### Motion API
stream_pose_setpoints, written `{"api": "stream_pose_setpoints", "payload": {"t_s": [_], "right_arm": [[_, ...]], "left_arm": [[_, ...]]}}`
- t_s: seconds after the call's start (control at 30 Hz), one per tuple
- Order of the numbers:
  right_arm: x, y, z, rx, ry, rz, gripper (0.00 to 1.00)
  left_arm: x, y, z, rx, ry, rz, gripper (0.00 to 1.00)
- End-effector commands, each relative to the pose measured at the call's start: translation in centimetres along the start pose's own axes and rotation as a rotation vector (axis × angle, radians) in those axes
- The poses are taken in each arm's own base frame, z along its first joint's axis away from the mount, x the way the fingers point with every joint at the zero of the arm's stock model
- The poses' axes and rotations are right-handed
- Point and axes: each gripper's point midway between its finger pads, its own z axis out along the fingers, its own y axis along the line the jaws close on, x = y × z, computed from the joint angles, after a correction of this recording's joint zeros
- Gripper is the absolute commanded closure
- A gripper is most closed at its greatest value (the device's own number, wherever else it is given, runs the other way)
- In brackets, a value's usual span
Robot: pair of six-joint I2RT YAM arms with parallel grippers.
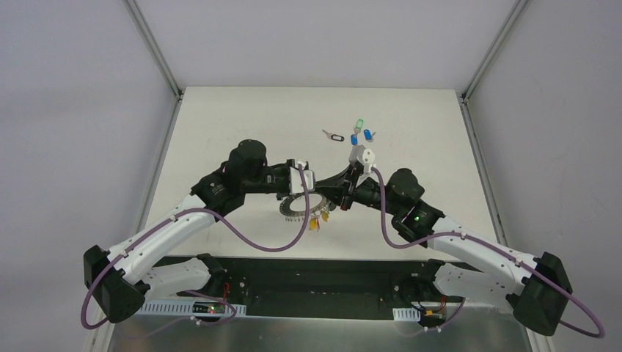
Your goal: Remove the keys from the keyring
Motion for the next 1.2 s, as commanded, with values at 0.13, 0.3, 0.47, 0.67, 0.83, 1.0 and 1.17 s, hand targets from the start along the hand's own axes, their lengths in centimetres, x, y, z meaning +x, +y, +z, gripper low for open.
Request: {"api": "stream_pose_setpoints", "payload": {"t_s": [0.13,0.3,0.47,0.67,0.83,1.0,1.17], "right_arm": [[-3.4,3.1,0.4,-0.154,-0.049,0.073,1.0],[-1.9,2.6,0.1,-0.113,0.004,0.135,1.0],[-0.7,2.6,0.1,-0.102,0.057,0.181,1.0],[0.2,2.9,0.2,-0.118,0.091,0.227,1.0],[0.9,3.0,0.4,-0.12,0.124,0.26,1.0],[1.5,2.6,0.5,-0.094,0.162,0.28,1.0],[1.7,1.6,1.1,-0.04,0.218,0.285,1.0]], "left_arm": [[-0.5,3.2,-1.3,-0.164,0.031,0.048,1.0],[-1.0,3.6,-1.8,-0.195,0.011,0.063,1.0],[-1.4,3.8,-2.1,-0.211,-0.003,0.08,1.0],[-1.8,4.0,-2.5,-0.234,-0.024,0.095,1.0],[-2.1,4.4,-2.9,-0.265,-0.038,0.112,1.0],[-2.5,4.0,-2.9,-0.25,-0.062,0.12,1.0],[-3.0,2.6,-2.2,-0.17,-0.105,0.116,1.0]]}}
